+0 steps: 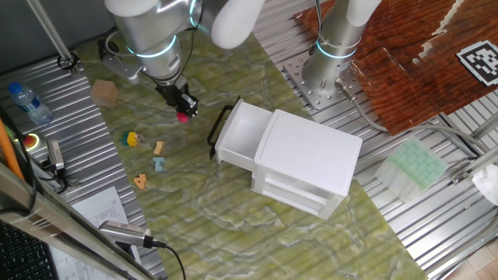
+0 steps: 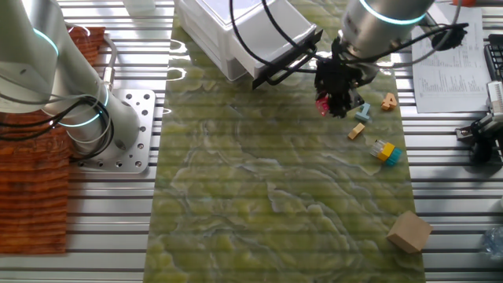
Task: Put things in the drawer
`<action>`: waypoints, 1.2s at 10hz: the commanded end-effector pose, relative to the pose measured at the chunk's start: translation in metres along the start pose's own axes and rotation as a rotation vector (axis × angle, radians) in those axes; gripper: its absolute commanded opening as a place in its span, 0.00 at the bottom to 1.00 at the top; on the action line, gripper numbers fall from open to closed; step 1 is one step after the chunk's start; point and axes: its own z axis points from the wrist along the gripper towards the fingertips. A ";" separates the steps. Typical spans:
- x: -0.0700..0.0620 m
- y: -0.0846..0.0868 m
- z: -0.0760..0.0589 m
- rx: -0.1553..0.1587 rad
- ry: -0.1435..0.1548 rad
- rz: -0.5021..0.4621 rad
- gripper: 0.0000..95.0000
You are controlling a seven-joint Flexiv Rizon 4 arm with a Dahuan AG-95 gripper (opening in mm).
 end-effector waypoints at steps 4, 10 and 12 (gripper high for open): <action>0.015 0.039 -0.021 0.026 0.034 0.041 0.00; 0.026 0.048 -0.046 0.054 0.054 0.021 0.00; 0.026 0.048 -0.046 0.088 0.021 -0.064 0.00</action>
